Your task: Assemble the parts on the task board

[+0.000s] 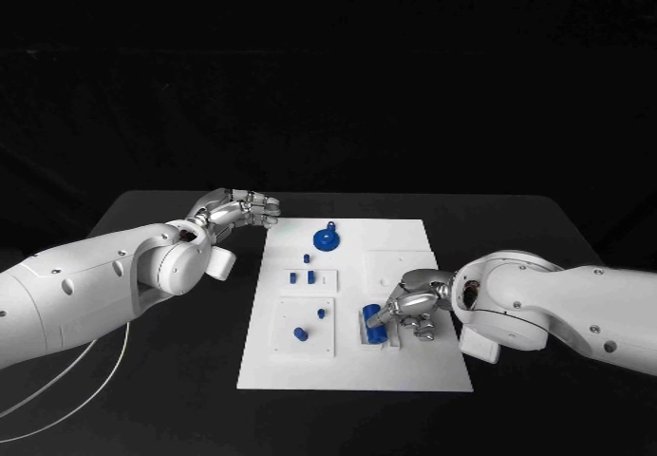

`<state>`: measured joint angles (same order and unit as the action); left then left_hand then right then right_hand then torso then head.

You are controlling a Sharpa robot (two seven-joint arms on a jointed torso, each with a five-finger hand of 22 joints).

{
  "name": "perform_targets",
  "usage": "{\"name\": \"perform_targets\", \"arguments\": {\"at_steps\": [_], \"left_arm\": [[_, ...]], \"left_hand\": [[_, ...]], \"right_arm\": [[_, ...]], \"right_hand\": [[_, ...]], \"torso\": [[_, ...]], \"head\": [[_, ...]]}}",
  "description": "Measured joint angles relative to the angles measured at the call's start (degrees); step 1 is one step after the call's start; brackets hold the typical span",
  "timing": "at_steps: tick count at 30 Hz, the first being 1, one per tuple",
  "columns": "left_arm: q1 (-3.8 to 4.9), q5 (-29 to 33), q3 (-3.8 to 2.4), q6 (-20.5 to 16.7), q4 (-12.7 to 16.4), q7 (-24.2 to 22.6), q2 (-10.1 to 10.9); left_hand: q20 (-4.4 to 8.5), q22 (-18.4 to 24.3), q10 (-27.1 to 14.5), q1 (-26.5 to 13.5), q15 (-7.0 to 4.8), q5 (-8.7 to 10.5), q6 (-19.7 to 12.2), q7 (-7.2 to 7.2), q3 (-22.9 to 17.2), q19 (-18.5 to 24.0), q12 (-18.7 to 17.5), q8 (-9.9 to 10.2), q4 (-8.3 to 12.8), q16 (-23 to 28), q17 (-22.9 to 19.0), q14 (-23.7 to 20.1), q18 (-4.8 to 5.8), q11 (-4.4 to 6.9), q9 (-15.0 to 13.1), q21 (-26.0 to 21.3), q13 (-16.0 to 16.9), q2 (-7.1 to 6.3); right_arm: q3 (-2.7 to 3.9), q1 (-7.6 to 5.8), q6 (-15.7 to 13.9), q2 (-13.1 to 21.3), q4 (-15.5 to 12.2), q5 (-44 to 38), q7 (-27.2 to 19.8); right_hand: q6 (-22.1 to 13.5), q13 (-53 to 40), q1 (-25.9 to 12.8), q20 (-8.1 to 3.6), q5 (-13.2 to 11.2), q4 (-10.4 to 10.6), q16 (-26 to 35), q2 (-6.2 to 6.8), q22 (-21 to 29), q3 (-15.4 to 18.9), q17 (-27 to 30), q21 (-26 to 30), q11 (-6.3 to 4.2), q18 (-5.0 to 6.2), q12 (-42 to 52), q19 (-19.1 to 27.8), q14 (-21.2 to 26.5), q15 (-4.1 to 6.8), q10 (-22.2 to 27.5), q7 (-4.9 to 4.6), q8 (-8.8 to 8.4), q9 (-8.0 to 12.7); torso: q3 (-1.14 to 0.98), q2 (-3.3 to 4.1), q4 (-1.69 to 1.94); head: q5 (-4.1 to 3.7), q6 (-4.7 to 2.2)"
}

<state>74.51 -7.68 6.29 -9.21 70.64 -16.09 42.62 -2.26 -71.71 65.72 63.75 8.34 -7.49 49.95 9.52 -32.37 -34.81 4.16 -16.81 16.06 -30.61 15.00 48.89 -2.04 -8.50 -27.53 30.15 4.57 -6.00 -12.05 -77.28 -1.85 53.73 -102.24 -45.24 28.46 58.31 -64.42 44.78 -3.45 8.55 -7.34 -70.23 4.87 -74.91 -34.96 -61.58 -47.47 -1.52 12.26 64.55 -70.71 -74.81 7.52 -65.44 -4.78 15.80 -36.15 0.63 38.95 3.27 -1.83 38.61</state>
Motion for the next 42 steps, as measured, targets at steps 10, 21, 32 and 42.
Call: {"name": "perform_targets", "arguments": {"at_steps": [10, 21, 32, 42], "left_arm": [[0.00, 0.00, 0.00, 0.06, 0.09, 0.08, 0.07], [0.00, 0.00, 0.00, 0.10, 0.09, 0.17, 0.07], [0.00, 0.01, 0.00, 0.13, 0.06, 0.24, 0.12], [0.00, 0.01, 0.00, 0.15, 0.06, 0.27, 0.18]], "left_hand": [[0.00, -0.06, 0.00, -0.24, 0.00, 0.00, 0.00, 0.00, 0.00, 0.00, 0.00, 0.00, 0.00, 0.22, 0.05, 0.00, 0.00, 0.00, 0.00, 0.00, 0.00, -0.24], [0.00, -0.08, 0.00, -0.44, 0.00, 0.00, 0.00, 0.00, 0.00, 0.00, 0.00, 0.00, 0.00, 0.22, 0.10, 0.00, 0.00, 0.00, -0.01, 0.00, -0.05, -0.04], [0.00, -0.13, -0.21, -0.44, 0.00, 0.00, -0.35, 0.06, 0.13, 0.00, 0.00, 0.00, -0.13, 0.22, 0.15, 0.00, 0.00, -0.21, 0.06, 0.00, -0.10, -0.04], [0.00, -0.18, -0.21, -0.44, 0.00, 0.00, -0.35, 0.06, 0.13, 0.00, 0.00, 0.00, -0.13, 0.45, 0.21, 0.00, 0.00, -0.21, 0.06, -0.23, -0.10, -0.04]], "right_arm": [[0.03, 0.34, 0.46, -0.27, 0.33, -0.60, 0.42], [0.00, 0.57, 0.36, -0.52, 0.50, -1.31, 0.46], [-0.03, 0.73, 1.32, 0.54, 0.06, -1.64, -1.37], [-0.05, 0.76, 4.37, 1.99, -0.80, -2.17, -3.80]], "right_hand": [[0.00, 0.00, -0.90, 0.01, -1.01, 0.17, 0.24, 1.39, 0.00, 0.54, 0.01, 0.00, 0.00, 0.01, -0.22, -0.01, -0.09, -0.09, 0.00, 0.01, -0.04, -0.10], [-0.15, -0.31, -6.05, -0.17, 0.31, -3.72, 0.83, 2.18, 0.00, 9.45, -0.22, 0.00, 0.11, 0.10, -0.45, 0.75, -0.02, -0.02, 0.15, -0.13, -0.55, -0.62], [-0.39, -0.33, -8.81, -0.82, -5.45, -6.08, 1.34, 3.66, 0.00, 12.20, -0.22, 0.90, -0.22, 0.09, -0.68, 1.04, 0.41, 0.07, 0.66, 0.02, -1.42, -0.58], [-0.39, -0.40, -5.20, -0.85, -5.16, -8.98, 1.34, 2.22, 0.00, 11.64, -0.46, 0.90, -0.22, 0.08, -0.67, 1.01, 0.20, 0.28, 0.65, 0.03, -1.38, -0.95]], "torso": [[-0.08, -0.03, -0.07], [-0.08, -0.05, -0.10], [-0.09, -0.05, -0.08], [-0.08, -0.05, -0.08]], "head": [[0.19, 0.27], [0.25, 0.31], [0.28, 0.32], [0.35, 0.21]]}}
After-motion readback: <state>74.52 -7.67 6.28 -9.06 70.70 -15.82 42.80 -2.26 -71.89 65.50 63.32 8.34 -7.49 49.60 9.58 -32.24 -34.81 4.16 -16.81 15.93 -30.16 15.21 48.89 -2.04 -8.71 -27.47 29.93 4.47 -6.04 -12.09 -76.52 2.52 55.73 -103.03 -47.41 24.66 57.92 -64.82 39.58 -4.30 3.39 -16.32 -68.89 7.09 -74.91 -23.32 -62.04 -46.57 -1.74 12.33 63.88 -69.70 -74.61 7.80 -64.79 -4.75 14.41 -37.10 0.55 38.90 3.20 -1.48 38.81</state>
